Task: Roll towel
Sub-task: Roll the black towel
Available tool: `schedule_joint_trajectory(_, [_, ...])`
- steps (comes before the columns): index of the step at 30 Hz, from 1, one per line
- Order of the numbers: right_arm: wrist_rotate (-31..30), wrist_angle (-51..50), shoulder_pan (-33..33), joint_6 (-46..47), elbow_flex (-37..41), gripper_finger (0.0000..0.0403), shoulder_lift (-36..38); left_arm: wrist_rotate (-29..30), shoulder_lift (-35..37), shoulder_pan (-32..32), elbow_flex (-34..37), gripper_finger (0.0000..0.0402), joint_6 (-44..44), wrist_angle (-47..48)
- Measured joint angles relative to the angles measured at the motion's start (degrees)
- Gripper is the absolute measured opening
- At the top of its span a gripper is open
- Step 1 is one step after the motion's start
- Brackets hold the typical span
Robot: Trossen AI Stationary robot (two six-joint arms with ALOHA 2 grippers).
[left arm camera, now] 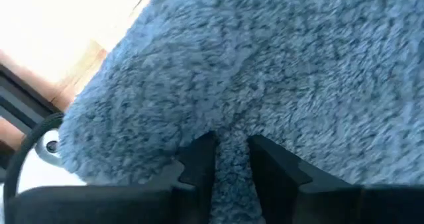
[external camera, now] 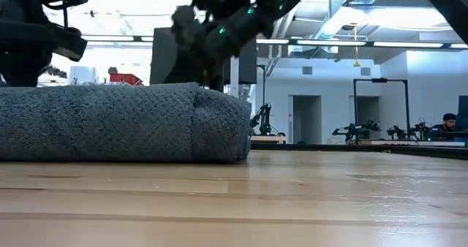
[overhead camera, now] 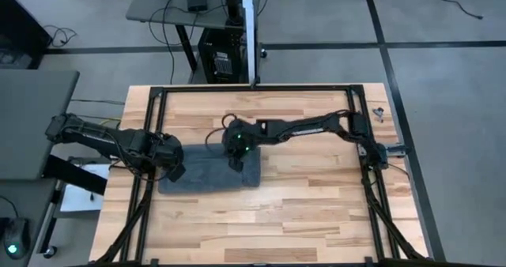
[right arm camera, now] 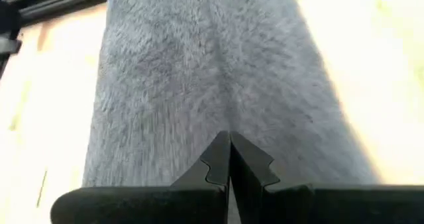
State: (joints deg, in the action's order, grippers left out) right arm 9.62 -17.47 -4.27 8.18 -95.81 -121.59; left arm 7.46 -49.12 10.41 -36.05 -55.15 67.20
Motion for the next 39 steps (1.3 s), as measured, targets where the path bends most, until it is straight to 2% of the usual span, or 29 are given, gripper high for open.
schedule_joint_trajectory(3, [2.3, -0.4, -0.7, 1.0, 0.1, 0.0000, 0.9, 0.2, 0.0, 0.0, 0.0, 0.0077, -0.4, -0.9])
schedule_joint_trajectory(5, [5.1, 5.5, -0.1, 3.4, 0.2, 0.0000, 1.2, 0.3, 0.0, 0.0, 0.0, 0.0077, -0.6, -1.0])
schedule_joint_trajectory(7, [5.5, 12.8, 1.6, 5.5, 0.0, 0.0000, 1.0, 0.4, 0.0, 0.0, 0.0, 0.0077, -0.6, -0.9])
schedule_joint_trajectory(10, [5.8, 22.0, 4.1, 8.0, -0.2, 0.0000, -2.5, 0.5, 0.0, 0.0, 0.0, 0.0077, -0.9, -0.9])
schedule_joint_trajectory(13, [2.8, 25.1, 5.4, 10.4, 0.1, 0.0000, -7.6, 0.5, 0.0, 0.0, 0.0, 0.0077, -1.0, -0.9])
schedule_joint_trajectory(18, [1.1, 19.4, 5.2, 10.3, -0.2, 0.0000, -10.1, 0.6, 0.0, 0.0, 0.0, 0.0077, -0.8, -1.0])
schedule_joint_trajectory(21, [1.0, 12.5, 5.2, 5.7, -0.2, 0.0000, -9.6, 0.6, 0.1, 0.0, -0.1, 0.0077, -0.5, -1.8])
schedule_joint_trajectory(25, [0.7, 8.1, 5.0, 2.5, -0.2, 0.0000, -7.5, 0.6, 0.1, 0.0, -0.1, 0.0077, 0.9, -1.7])
schedule_joint_trajectory(39, [0.7, 12.2, 4.3, 6.2, -0.2, 0.0000, -7.3, 1.1, 0.0, -0.2, -1.4, 0.0077, 1.7, 0.6])
